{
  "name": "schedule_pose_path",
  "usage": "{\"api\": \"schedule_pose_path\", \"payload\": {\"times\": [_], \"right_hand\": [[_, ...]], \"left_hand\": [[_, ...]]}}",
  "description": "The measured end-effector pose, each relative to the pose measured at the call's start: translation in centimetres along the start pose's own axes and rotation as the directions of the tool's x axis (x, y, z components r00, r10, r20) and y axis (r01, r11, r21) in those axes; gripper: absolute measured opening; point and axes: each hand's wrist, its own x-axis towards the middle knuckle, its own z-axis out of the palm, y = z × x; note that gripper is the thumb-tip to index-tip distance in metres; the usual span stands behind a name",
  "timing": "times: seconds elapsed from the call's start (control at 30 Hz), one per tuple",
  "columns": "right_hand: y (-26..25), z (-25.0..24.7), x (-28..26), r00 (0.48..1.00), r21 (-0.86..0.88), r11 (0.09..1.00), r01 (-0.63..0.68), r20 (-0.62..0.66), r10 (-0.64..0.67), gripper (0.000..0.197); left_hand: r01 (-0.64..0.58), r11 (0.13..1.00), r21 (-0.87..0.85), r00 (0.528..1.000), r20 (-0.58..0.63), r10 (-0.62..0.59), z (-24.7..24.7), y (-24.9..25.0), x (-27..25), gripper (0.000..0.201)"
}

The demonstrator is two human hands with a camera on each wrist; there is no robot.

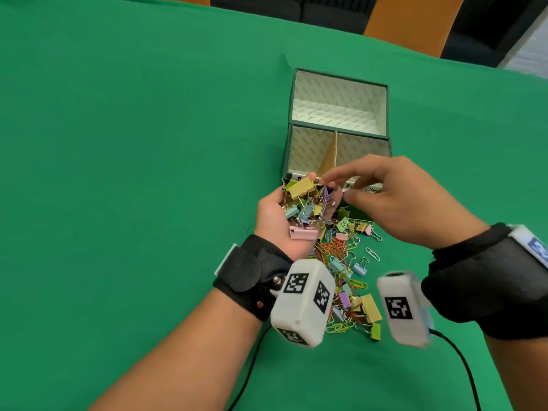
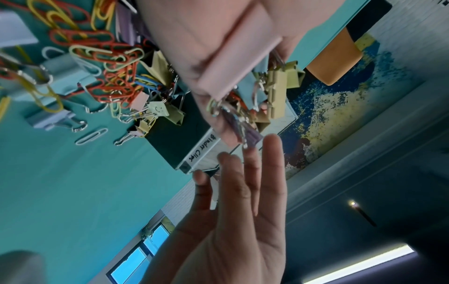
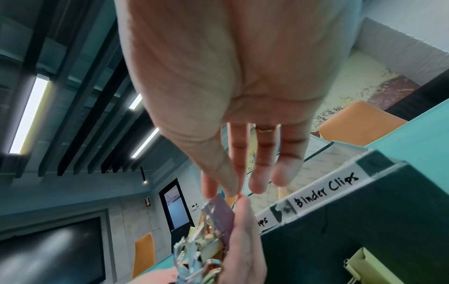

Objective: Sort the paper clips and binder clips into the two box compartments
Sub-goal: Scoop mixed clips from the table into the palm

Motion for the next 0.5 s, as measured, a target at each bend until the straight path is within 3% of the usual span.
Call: {"api": "schedule_pose_path", "payload": {"times": [0.17, 0.5], "right_hand": [[-0.08, 0.56, 0.41, 0.999, -0.030, 0.999, 0.033, 0.045, -0.031, 0.031], [0.79, 0.13, 0.70, 0.999, -0.027, 0.999, 0.039, 0.036, -0.038, 0.013]], "left_hand": [[-0.023, 0.997, 0.069, 0.997, -0.071, 0.028, -0.34, 0.36, 0.02, 0.045], [-0.030, 0.996, 0.078, 0.997, -0.072, 0.035, -0.29, 0.38, -0.46, 0.057]]}}
